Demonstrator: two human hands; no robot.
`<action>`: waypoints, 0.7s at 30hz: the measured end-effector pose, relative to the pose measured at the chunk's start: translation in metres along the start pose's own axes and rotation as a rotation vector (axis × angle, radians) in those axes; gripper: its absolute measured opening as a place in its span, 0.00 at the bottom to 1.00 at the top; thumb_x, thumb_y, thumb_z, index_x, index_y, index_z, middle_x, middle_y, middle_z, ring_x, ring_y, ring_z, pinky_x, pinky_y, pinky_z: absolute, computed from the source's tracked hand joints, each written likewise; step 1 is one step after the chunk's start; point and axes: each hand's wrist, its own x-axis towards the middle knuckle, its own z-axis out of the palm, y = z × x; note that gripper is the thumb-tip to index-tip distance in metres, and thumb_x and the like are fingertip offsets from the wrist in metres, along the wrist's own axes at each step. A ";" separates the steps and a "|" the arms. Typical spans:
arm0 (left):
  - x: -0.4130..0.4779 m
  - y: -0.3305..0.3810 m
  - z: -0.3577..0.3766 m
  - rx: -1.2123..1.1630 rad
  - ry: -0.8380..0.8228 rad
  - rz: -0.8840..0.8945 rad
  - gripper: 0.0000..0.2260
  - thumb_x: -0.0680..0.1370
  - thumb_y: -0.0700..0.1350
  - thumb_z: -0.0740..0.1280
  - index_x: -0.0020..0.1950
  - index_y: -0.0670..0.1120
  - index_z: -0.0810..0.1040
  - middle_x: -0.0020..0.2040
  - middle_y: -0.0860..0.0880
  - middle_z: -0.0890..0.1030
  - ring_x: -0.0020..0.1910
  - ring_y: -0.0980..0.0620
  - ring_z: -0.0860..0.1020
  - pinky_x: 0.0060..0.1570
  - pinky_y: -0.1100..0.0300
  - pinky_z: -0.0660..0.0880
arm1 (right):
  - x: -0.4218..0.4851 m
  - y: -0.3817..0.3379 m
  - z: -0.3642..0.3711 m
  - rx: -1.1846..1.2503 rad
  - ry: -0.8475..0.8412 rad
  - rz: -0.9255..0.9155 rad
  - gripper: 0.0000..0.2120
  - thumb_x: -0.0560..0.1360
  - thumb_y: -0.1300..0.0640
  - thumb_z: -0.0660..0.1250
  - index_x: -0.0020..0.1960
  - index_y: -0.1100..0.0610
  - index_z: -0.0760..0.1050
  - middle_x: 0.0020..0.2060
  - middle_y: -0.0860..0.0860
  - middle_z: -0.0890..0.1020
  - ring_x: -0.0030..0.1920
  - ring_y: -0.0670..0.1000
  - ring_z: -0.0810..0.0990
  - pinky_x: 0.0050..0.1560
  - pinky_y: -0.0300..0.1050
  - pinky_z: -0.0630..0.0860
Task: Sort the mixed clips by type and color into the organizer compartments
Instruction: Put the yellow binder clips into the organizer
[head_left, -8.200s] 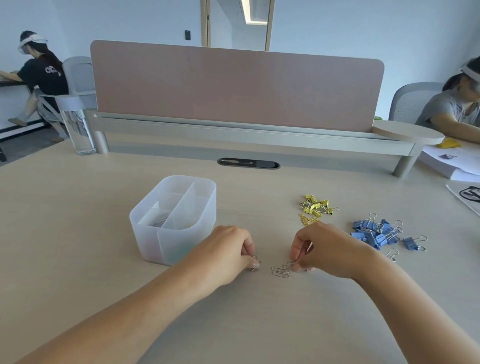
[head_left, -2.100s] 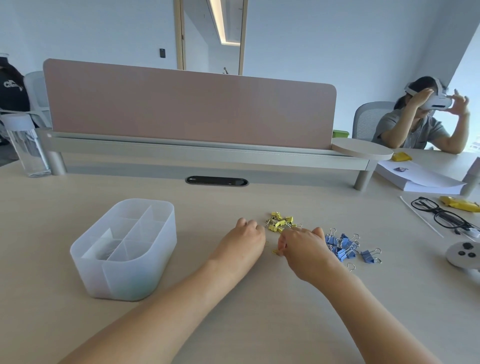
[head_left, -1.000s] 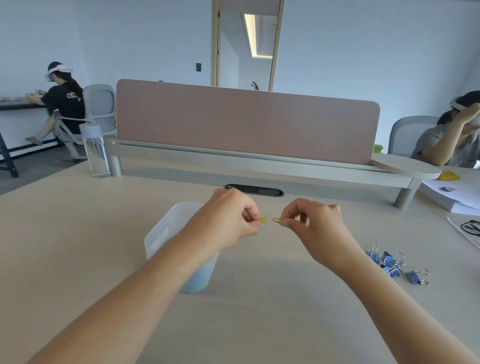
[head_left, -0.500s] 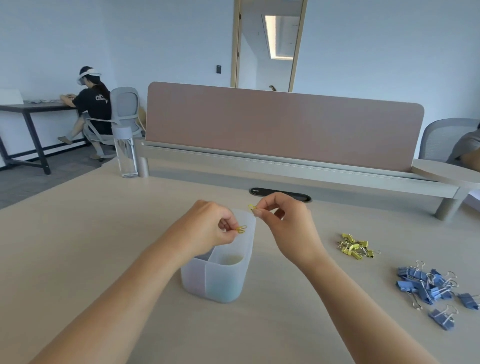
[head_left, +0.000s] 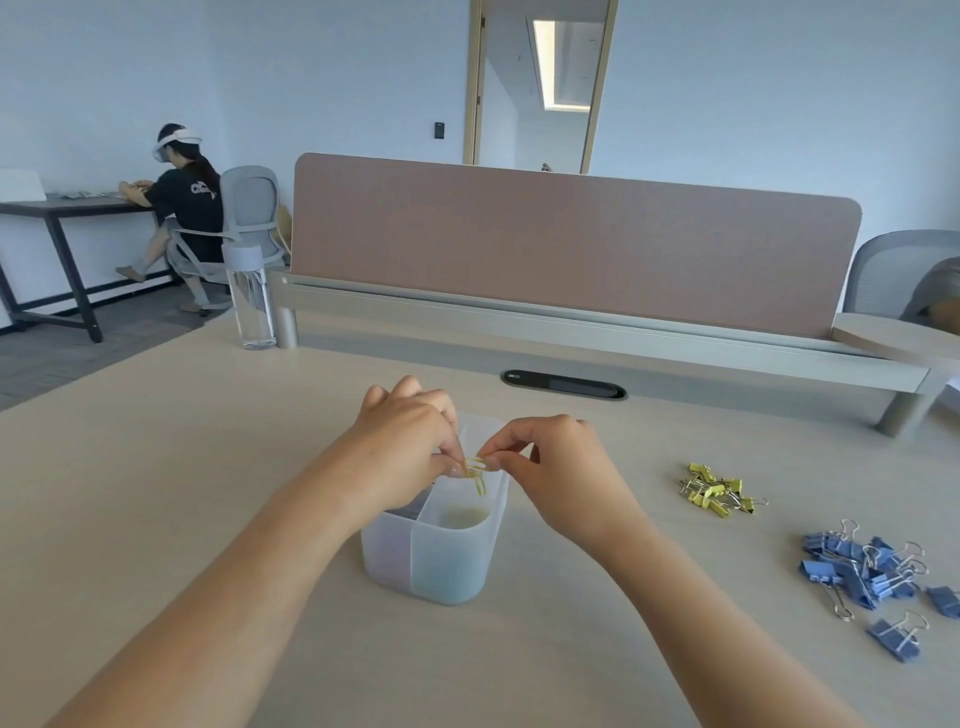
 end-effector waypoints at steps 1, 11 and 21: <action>-0.001 0.000 0.000 0.004 -0.010 -0.003 0.06 0.79 0.52 0.67 0.48 0.58 0.85 0.50 0.61 0.71 0.51 0.54 0.62 0.48 0.58 0.56 | 0.000 -0.001 0.000 -0.013 -0.001 -0.002 0.08 0.76 0.57 0.67 0.43 0.46 0.82 0.39 0.38 0.83 0.33 0.34 0.73 0.35 0.29 0.64; 0.018 0.036 -0.004 -0.180 0.098 -0.128 0.17 0.82 0.37 0.55 0.56 0.56 0.77 0.55 0.57 0.76 0.60 0.52 0.68 0.57 0.56 0.65 | -0.012 0.016 -0.025 0.060 0.135 -0.030 0.08 0.79 0.60 0.65 0.52 0.50 0.81 0.38 0.39 0.81 0.35 0.42 0.75 0.37 0.28 0.68; 0.079 0.127 0.093 -0.545 -0.124 -0.273 0.15 0.82 0.43 0.55 0.65 0.52 0.75 0.62 0.50 0.78 0.57 0.48 0.77 0.53 0.56 0.75 | -0.044 0.136 -0.062 -0.116 0.340 0.300 0.22 0.72 0.52 0.74 0.64 0.51 0.74 0.62 0.44 0.71 0.64 0.49 0.67 0.58 0.38 0.65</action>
